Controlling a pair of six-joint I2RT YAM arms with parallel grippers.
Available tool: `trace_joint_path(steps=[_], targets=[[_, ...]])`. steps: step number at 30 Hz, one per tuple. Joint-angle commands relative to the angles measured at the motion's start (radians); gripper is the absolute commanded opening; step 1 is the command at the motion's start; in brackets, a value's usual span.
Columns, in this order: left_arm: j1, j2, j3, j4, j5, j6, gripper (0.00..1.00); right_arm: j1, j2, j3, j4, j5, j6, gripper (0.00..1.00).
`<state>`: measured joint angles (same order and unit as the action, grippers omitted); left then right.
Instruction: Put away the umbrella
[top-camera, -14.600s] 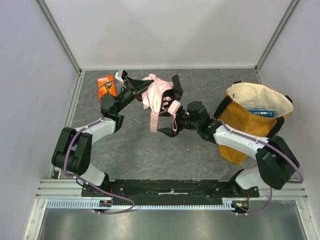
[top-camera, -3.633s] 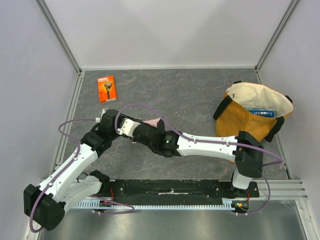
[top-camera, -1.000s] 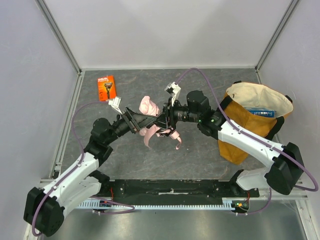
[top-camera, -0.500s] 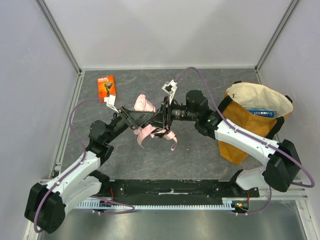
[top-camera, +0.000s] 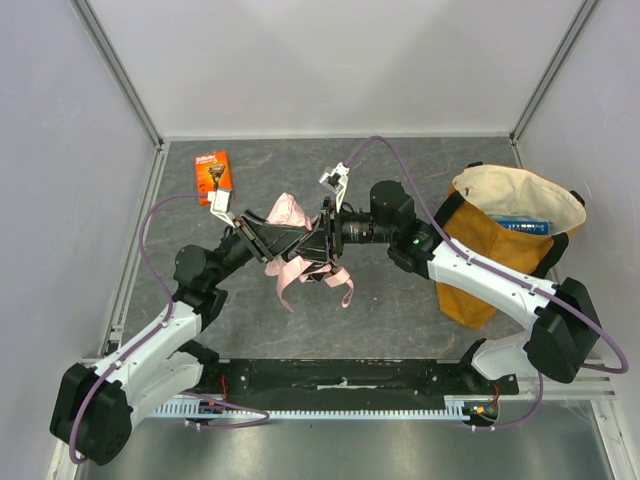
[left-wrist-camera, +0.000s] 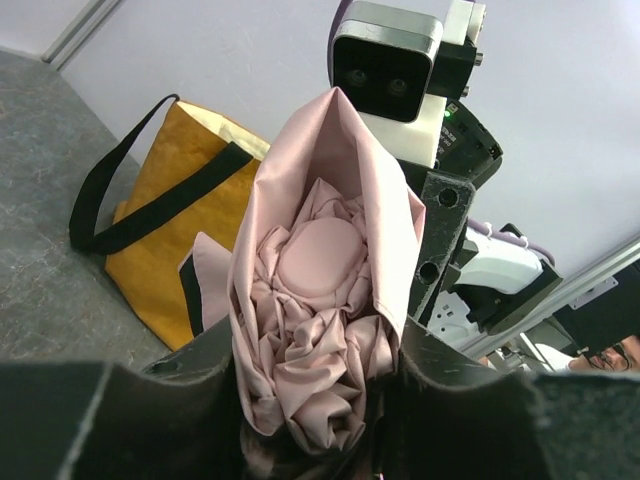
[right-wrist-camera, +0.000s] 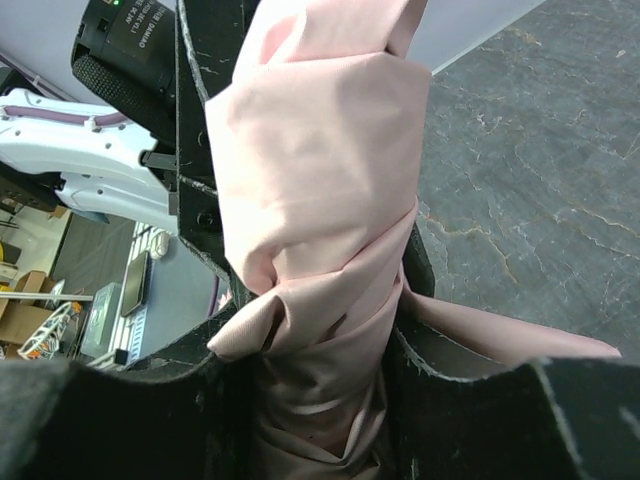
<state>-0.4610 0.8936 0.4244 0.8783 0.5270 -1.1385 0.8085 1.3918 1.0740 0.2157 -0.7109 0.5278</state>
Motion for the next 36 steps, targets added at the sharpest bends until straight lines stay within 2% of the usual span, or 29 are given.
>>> trace_joint_path(steps=[1, 3, 4, 6, 10, 12, 13, 15, 18, 20, 23, 26, 31, 36], targets=[[-0.008, 0.001, 0.004, 0.037, 0.054, 0.008, 0.02, 0.031, 0.015, 0.082, 0.021, -0.059, -0.017, 0.0], [-0.01, -0.016, -0.021, 0.079, 0.035, 0.0, 0.02, 0.029, 0.026, 0.109, -0.028, -0.047, -0.04, 0.03], [-0.01, -0.028, -0.033, 0.093, 0.019, -0.004, 0.02, 0.029, 0.026, 0.113, -0.044, -0.032, -0.043, 0.08], [-0.01, -0.063, -0.055, 0.091, -0.025, 0.003, 0.02, 0.031, 0.015, 0.116, -0.079, 0.023, -0.049, 0.28], [-0.008, -0.113, -0.088, 0.057, -0.142, 0.028, 0.02, 0.032, -0.02, 0.107, -0.159, 0.143, -0.057, 0.6], [-0.008, -0.125, -0.102, 0.042, -0.209, 0.037, 0.02, 0.032, -0.046, 0.103, -0.211, 0.21, -0.068, 0.81], [-0.008, -0.125, -0.104, 0.044, -0.241, 0.045, 0.02, 0.032, -0.063, 0.099, -0.24, 0.253, -0.068, 0.87], [-0.008, -0.124, -0.113, 0.065, -0.292, 0.059, 0.02, 0.032, -0.088, 0.087, -0.259, 0.324, -0.042, 0.92], [-0.01, -0.105, -0.16, 0.218, -0.401, 0.097, 0.02, 0.031, -0.112, 0.069, -0.285, 0.404, 0.027, 0.98], [-0.008, -0.062, -0.199, 0.356, -0.472, 0.114, 0.02, 0.031, -0.132, 0.05, -0.291, 0.447, 0.072, 0.98], [-0.005, 0.004, -0.194, 0.516, -0.49, 0.129, 0.02, 0.031, -0.18, 0.015, -0.276, 0.482, 0.118, 0.98], [-0.005, 0.068, -0.171, 0.609, -0.505, 0.128, 0.02, 0.024, -0.27, -0.043, -0.291, 0.6, 0.168, 0.98], [-0.007, 0.163, -0.136, 0.783, -0.512, 0.14, 0.02, -0.021, -0.408, -0.196, -0.326, 0.774, 0.36, 0.98], [-0.005, 0.172, -0.067, 0.786, -0.493, 0.192, 0.02, -0.103, -0.439, -0.319, -0.315, 0.644, 0.63, 0.98]])
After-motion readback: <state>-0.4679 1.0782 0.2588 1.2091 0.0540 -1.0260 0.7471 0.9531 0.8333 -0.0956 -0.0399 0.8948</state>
